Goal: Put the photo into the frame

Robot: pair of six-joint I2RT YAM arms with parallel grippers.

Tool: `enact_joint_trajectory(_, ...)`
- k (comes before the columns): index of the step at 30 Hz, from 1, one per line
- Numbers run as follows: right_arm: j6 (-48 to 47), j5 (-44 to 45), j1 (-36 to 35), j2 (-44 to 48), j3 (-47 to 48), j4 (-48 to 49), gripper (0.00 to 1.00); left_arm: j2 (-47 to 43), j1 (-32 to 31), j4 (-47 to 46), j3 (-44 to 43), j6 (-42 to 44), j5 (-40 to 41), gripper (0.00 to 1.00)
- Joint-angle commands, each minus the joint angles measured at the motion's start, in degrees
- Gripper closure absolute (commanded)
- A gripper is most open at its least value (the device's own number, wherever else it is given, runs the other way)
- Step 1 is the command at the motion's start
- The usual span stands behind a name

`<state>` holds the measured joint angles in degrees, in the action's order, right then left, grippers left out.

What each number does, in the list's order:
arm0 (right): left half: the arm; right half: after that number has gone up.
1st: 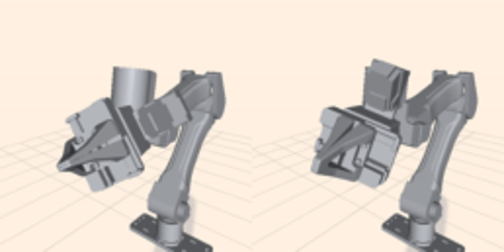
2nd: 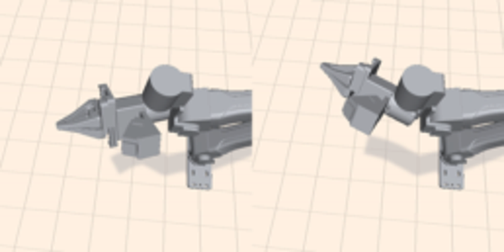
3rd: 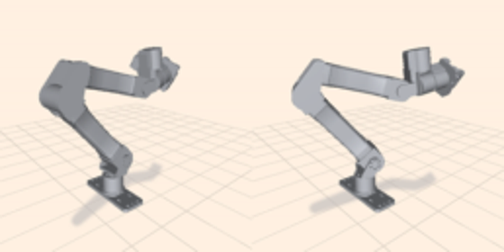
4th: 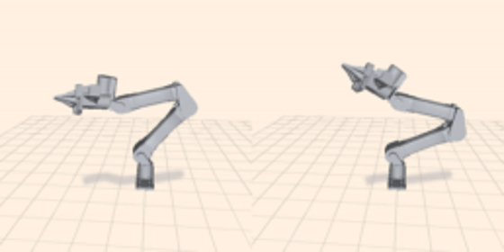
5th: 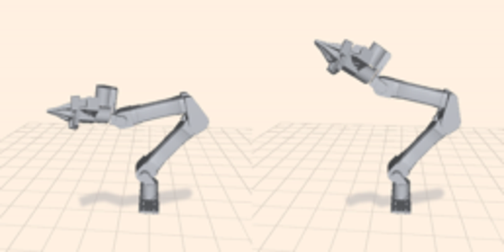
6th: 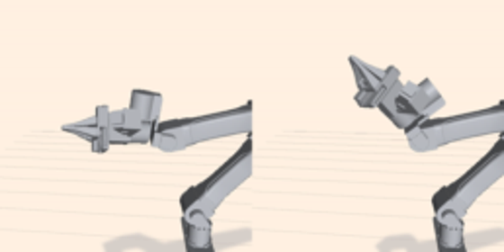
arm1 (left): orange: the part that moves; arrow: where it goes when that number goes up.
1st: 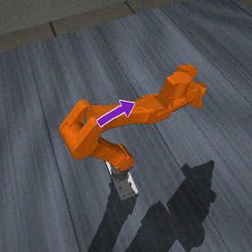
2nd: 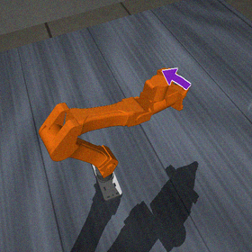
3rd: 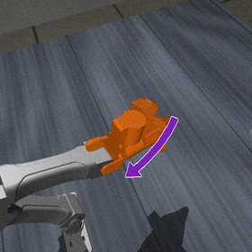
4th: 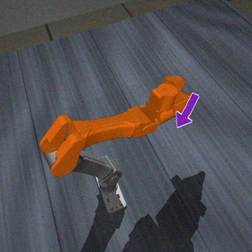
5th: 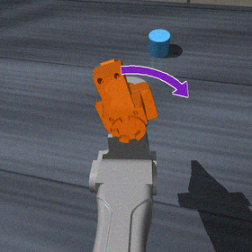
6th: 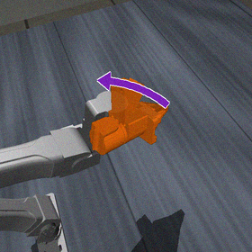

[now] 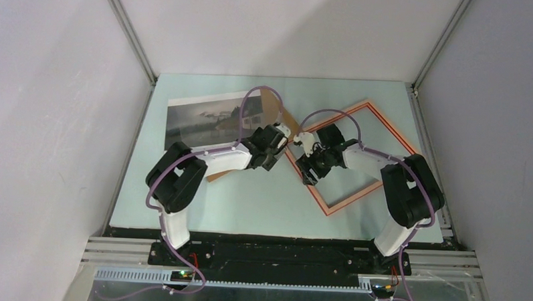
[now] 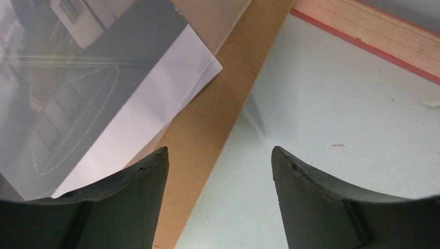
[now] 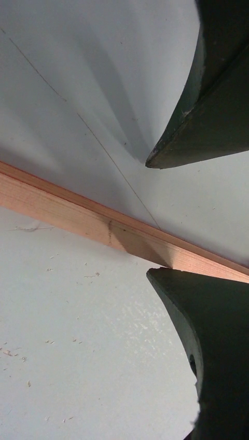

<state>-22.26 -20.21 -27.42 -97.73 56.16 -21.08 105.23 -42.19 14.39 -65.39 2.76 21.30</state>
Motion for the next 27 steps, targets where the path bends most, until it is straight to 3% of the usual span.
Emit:
enact_joint_trajectory(1,2.1,-2.3,1.5,-2.3,0.5,-4.6,0.27,1.9,-1.7,-7.3,-0.9,4.7,7.9,0.22)
enact_joint_trajectory(6,4.1,-4.7,3.1,-4.0,2.4,-8.1,0.3,4.3,-4.0,-12.8,-1.0,9.0,14.5,0.24)
enact_joint_trajectory(14,5.6,-7.7,4.2,-6.0,3.3,-10.0,0.35,7.8,-5.4,-17.3,-1.7,13.5,19.8,0.36)
enact_joint_trajectory(27,6.0,-7.4,4.4,-6.9,3.5,-10.4,0.36,8.4,-5.9,-23.9,0.1,19.8,24.2,0.74)
